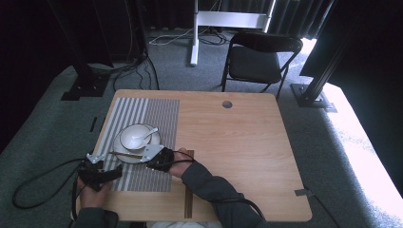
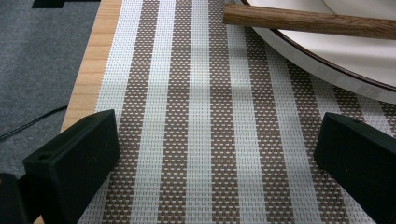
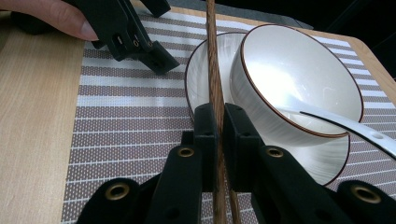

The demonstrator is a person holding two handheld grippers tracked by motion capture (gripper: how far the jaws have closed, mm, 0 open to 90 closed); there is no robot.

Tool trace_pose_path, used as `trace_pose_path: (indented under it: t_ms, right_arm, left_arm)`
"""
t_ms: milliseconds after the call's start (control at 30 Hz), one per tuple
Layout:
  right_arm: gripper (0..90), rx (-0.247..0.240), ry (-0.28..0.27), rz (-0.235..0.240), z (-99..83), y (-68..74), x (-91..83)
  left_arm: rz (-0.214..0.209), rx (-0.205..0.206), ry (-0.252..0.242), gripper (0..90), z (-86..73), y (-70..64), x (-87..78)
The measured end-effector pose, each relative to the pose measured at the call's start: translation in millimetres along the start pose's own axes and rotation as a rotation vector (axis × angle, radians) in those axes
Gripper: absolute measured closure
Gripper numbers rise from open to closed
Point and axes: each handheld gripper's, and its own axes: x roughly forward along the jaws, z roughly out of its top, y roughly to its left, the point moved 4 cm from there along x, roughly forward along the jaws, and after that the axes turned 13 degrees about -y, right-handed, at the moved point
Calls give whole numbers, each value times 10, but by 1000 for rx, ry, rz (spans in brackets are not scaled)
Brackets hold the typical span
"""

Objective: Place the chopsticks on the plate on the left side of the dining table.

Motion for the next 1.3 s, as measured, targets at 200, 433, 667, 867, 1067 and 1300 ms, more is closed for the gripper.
trace_pose_path:
  t_ms: [200,433,667,867,1067,1300]
  right_arm:
    - [842,0,-2,-1,2,-5,10]
    - [842,-5,6,5,0,-5,49]
    - [842,-8,19,5,-6,-1,92]
    - [842,-8,28,10,-36,8,123]
    - [842,-6,40,12,-60,5,179]
    - [842,-6,51,20,-74,16,245]
  left_arm:
    - [0,0,0,3,0,0,0]
    - [0,0,0,3,0,0,0]
    - [0,0,0,3,0,0,0]
    - [0,0,0,3,0,0,0]
    - [0,0,0,3,0,0,0]
    - [0,0,-1,3,0,0,0]
